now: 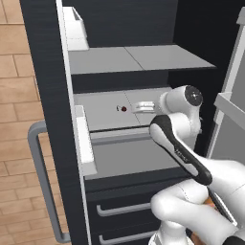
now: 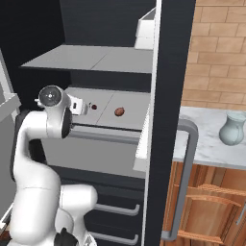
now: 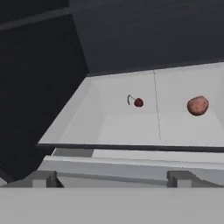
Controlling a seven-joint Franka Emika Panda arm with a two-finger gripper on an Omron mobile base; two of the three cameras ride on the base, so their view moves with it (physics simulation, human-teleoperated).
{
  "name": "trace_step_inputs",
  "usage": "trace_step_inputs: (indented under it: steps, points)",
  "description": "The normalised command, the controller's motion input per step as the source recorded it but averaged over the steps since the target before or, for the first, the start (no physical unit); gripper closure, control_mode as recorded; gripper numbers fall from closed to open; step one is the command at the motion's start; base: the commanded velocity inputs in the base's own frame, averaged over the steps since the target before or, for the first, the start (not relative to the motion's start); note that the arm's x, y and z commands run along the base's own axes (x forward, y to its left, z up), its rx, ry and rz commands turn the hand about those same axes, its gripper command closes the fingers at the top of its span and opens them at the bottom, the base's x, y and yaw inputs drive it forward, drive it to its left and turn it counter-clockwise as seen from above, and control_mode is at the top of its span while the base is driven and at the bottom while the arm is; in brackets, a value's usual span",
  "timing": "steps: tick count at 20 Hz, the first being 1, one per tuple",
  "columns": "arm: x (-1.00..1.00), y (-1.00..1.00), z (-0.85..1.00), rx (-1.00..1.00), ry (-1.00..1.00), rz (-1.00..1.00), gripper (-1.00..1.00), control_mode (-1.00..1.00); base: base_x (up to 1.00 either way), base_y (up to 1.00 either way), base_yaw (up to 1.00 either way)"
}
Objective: Move the sweet potato and cherry from the top shelf to the second highest shelf to make space. Then, place the pitcher from the counter on the cleared top shelf.
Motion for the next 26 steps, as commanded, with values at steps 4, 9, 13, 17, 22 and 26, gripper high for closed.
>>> trace_step_inputs:
  steps: [4, 9, 13, 17, 22, 26]
  points:
    - [-0.93, -0.57, 0.04, 0.0, 0.12, -0.13, -1.0, -1.0, 0.0, 0.0, 0.0]
    - [-0.87, -0.5, 0.0, 0.0, 0.0, -0.12, -1.0, -1.0, 0.0, 0.0, 0.0]
    - [-0.48, -0.07, 0.0, -0.01, 0.0, -0.08, -1.0, -1.0, 0.0, 0.0, 0.0]
    - [-0.04, 0.0, 0.0, 0.0, -0.05, -0.05, -1.0, -1.0, 0.0, 0.0, 0.0]
    - [0.0, 0.0, 0.0, 0.0, -0.01, 0.0, -1.0, -1.0, 0.0, 0.0, 0.0]
    - [0.02, 0.01, 0.0, 0.0, 0.0, 0.0, -1.0, -1.0, 0.0, 0.0, 0.0]
